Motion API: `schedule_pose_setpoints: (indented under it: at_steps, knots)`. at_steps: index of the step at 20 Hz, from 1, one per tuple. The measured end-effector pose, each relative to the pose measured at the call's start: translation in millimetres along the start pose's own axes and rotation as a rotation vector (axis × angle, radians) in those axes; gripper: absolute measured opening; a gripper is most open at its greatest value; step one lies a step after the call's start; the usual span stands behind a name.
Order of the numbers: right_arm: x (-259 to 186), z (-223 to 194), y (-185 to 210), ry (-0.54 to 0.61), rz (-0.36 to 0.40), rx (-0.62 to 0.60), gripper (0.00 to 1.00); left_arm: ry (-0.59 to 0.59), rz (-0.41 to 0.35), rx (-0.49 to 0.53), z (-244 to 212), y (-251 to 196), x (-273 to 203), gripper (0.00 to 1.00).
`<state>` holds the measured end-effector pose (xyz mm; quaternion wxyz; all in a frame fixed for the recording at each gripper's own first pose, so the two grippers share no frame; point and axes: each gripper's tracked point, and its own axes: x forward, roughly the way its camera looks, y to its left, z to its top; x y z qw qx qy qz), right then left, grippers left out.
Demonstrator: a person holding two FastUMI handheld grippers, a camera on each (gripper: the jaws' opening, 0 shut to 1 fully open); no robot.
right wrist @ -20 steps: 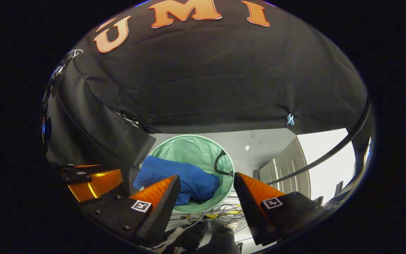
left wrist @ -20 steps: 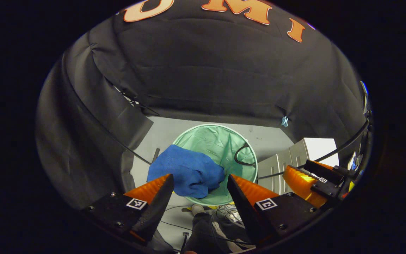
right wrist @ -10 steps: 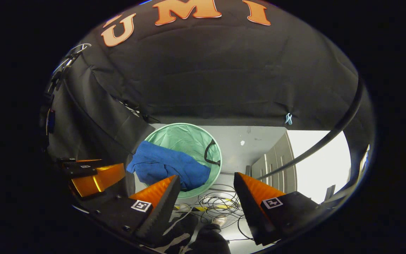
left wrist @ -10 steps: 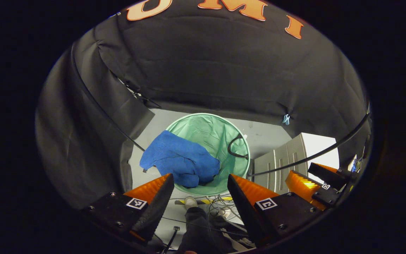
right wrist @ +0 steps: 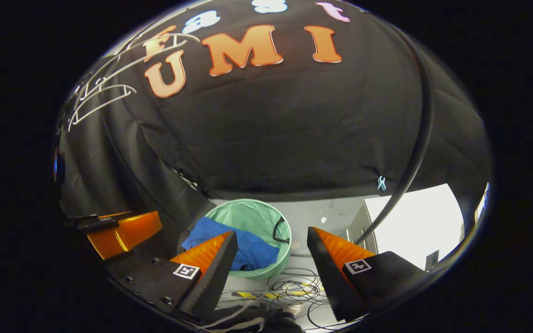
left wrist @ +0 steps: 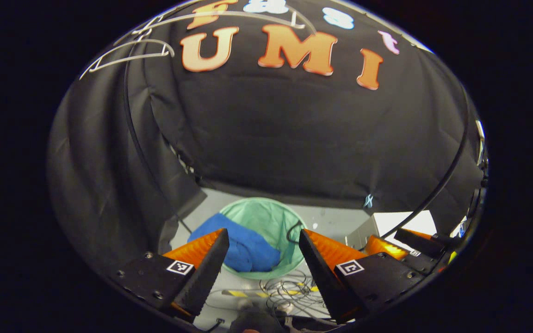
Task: Grasp the clothes on the hanger with both hands and then place them into the laundry hamper below.
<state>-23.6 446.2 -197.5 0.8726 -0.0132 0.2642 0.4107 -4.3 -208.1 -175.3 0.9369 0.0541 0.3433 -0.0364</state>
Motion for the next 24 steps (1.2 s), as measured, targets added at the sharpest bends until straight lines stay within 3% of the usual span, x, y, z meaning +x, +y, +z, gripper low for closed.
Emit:
schedule_pose_setpoints:
  at_steps: [7,12,13,14,15,16,18,19,20,21,24]
  knots:
    - [-58,55,3,-0.23,-0.081,0.029,0.98,-0.213,-0.13,0.047,81,-1,-48,0.96]
    - [-106,104,31,-0.398,-0.125,-0.07,0.98,-0.325,-0.15,0.045,118,38,-92,0.96]
    - [-115,116,40,-0.428,-0.121,-0.067,0.89,-0.338,-0.164,0.033,123,44,-101,0.96]
    - [-123,126,49,-0.453,-0.112,-0.053,0.98,-0.36,-0.17,0.026,131,55,-107,0.96]
    - [-131,136,56,-0.476,-0.107,-0.039,0.98,-0.38,-0.165,0.026,139,65,-113,0.96]
    - [-141,146,63,-0.494,-0.107,-0.031,0.89,-0.403,-0.16,0.029,150,74,-116,0.96]
    - [-155,168,74,-0.558,-0.108,-0.02,0.89,-0.469,-0.16,0.032,179,89,-126,0.94]
    - [-159,171,80,-0.574,-0.099,0.0,0.98,-0.495,-0.16,0.036,189,95,-131,0.94]
    - [-159,166,85,-0.56,-0.095,0.012,1.0,-0.518,-0.158,0.04,198,99,-132,0.93]
    - [-157,161,86,-0.542,-0.104,-0.003,0.88,-0.533,-0.159,0.043,203,104,-133,0.92]
    - [-157,157,81,-0.546,-0.192,-0.154,0.88,-0.544,-0.171,0.06,209,107,-129,0.92]
